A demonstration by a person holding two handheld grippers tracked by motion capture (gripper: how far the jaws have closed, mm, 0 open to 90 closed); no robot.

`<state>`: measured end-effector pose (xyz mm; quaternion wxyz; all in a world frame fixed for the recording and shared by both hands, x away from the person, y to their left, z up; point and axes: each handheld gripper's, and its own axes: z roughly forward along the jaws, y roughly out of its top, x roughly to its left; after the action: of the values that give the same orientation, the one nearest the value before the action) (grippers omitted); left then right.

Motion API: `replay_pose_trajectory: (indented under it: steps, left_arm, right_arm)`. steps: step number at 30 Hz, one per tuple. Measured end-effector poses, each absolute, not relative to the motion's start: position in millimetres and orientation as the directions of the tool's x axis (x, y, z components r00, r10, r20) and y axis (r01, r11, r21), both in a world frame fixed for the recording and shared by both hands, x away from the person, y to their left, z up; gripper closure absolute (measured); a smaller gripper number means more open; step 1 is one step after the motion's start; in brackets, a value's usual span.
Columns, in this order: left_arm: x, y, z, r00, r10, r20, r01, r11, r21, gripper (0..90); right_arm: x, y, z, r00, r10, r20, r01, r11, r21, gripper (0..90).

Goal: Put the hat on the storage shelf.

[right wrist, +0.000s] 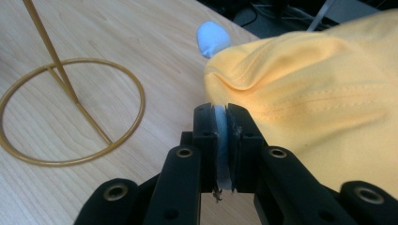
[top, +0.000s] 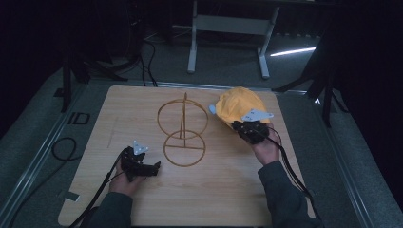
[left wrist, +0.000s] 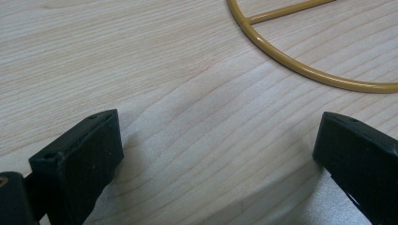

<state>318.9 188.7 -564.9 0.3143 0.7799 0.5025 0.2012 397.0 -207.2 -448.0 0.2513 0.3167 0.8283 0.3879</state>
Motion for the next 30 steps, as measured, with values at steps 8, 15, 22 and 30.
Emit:
replay_pose_trajectory:
  steps: [8,15,22,30]
  left_arm:
    - [319,189,-565,0.413,0.911,-0.004,0.657,-0.294,0.694,1.9]
    - [319,189,-565,0.413,0.911,-0.005,0.658,-0.295,0.693,1.9]
    - [319,188,-565,0.413,0.911,-0.006,0.659,-0.293,0.693,1.9]
    - [319,189,-565,0.413,0.911,-0.005,0.658,-0.295,0.693,1.9]
  right_arm:
    - [391,-213,-428,-0.673,0.715,-0.187,0.287,0.486,0.826,83.3]
    - [382,-217,-417,-0.686,0.701,-0.193,0.255,0.48,0.839,83.3]
    - [371,-229,-409,-0.695,0.698,-0.174,0.236,0.45,0.861,83.2]
    - [366,-246,-424,-0.719,0.683,-0.13,0.281,0.456,0.844,82.0]
